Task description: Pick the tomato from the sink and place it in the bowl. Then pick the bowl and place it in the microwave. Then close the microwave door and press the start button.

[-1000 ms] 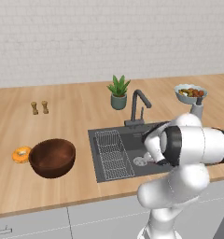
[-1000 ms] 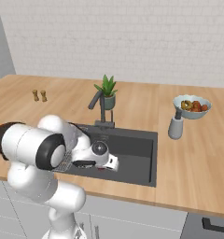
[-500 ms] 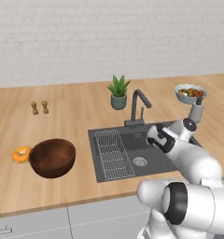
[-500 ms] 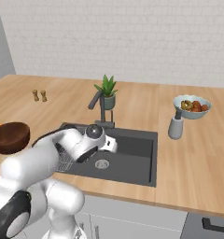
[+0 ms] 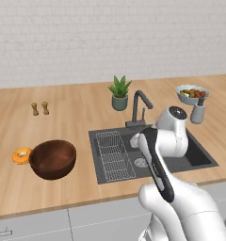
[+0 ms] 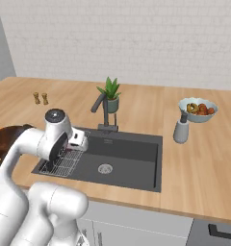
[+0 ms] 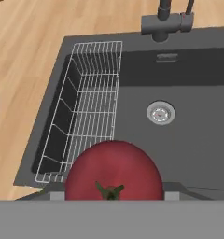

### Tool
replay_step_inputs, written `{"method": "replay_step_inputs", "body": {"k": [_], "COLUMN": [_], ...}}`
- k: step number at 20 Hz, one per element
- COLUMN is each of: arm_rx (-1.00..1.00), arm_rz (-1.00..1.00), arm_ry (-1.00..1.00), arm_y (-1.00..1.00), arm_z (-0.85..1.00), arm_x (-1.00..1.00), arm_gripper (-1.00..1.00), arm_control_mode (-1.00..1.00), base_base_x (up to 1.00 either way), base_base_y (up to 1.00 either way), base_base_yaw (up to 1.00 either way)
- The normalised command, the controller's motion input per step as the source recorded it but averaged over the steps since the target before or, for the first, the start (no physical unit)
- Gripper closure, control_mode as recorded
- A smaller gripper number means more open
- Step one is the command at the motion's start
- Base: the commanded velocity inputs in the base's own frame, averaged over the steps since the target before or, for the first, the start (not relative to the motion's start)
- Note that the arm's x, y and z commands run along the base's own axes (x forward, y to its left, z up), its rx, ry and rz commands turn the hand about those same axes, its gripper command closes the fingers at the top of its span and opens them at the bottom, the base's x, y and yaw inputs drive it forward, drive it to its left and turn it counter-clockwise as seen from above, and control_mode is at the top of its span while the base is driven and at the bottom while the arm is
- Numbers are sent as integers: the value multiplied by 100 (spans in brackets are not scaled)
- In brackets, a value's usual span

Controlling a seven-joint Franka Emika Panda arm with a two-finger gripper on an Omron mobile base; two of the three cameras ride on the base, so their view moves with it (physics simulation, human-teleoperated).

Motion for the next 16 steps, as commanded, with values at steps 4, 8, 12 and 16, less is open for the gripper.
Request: {"method": "replay_step_inputs", "body": {"k": [4,8,12,16], "arm_rx": [0,-1,-7,-10], "arm_rz": [12,10,9,7], "arm_ry": [14,22,44,55], "arm_y": [100,100,100,100], "arm_z": [100,100,48,0], "arm_x": [-19,13,57,55], "arm_gripper": [100,100,100,100], "arm_control_mode": [-100,-100,-100,-100], "base_base_x": [0,0,0,0], "base_base_y": [0,0,0,0], "base_base_yaw": [0,0,0,0]}}
